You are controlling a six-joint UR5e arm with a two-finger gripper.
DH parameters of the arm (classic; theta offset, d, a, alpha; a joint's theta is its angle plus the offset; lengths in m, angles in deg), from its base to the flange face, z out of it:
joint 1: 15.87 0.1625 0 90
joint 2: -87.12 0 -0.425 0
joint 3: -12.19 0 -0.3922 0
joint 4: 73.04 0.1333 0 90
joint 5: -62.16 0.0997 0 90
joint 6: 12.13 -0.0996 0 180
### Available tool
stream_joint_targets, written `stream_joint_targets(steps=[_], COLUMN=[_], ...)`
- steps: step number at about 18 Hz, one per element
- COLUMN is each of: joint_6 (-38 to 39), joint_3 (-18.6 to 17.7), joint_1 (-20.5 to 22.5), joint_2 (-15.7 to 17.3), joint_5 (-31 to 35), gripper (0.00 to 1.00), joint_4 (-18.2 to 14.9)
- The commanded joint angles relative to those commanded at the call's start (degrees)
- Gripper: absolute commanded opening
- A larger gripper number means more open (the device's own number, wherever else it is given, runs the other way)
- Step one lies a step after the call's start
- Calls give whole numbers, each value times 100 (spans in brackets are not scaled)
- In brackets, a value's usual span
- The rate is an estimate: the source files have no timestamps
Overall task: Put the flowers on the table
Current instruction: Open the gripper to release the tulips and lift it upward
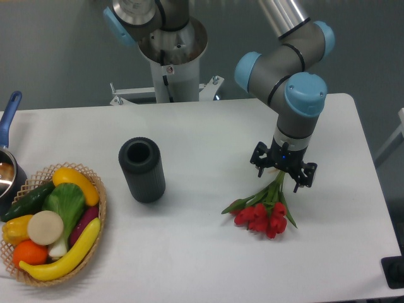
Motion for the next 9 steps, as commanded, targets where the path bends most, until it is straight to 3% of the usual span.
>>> stream_joint_targets(steps=[9], joint_6=[-228], joint_3=[-149], joint_1=[369], joint_2=[166], joint_5=[44], gripper=[100], joint_4=[35])
